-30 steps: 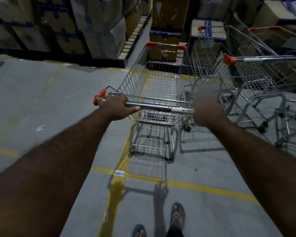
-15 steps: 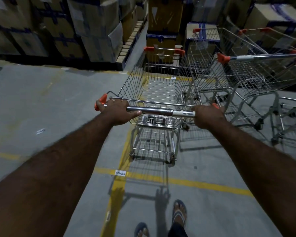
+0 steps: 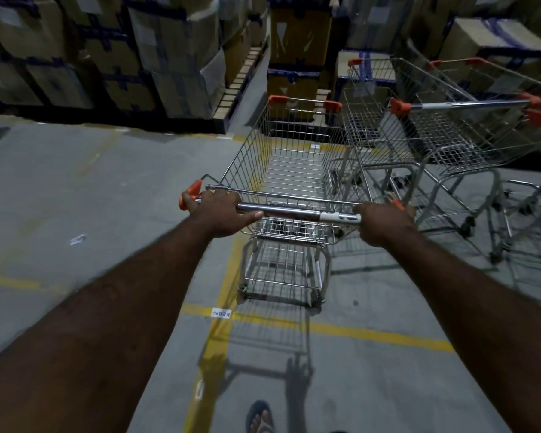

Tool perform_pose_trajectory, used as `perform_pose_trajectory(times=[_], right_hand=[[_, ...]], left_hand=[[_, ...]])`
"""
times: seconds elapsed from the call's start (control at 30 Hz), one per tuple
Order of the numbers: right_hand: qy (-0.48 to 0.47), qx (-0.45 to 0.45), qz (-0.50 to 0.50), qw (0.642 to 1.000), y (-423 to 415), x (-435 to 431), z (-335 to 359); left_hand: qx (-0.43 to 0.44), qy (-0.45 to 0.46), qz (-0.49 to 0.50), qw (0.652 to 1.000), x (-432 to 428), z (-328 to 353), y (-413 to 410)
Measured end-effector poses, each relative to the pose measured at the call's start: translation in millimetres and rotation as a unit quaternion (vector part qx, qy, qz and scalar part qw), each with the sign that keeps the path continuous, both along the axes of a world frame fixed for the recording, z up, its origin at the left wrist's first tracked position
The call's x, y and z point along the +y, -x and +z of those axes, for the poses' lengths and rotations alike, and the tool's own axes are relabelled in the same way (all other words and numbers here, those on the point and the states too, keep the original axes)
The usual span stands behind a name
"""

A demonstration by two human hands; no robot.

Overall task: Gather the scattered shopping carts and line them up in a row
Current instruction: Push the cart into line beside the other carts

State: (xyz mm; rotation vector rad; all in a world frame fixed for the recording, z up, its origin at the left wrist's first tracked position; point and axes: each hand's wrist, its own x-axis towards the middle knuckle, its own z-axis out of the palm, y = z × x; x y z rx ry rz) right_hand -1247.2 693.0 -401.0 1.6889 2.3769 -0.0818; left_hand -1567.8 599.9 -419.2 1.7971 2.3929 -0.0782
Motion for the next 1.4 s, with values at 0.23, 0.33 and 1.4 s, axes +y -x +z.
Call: perform_pose_trajectory(times=[0.23, 0.33, 1.4], right_hand=[[-0.007, 0.0, 0.026, 1.0, -16.5, -6.5, -9.4], [-0.003, 0.019, 0.03, 0.999, -19.7, -12.3, -10.7], [-0.014, 0.01, 0.0, 1.0, -22.9, -73.2, -18.7]], left_hand=[[-0.004, 0.005, 0.017, 1.0, -23.4, 2.4, -18.9], [0.001, -0.003, 0.016, 1.0, -30.4, 2.3, -22.4], [0.009, 0.007, -0.007, 1.0, -74.4, -2.2, -20.3]])
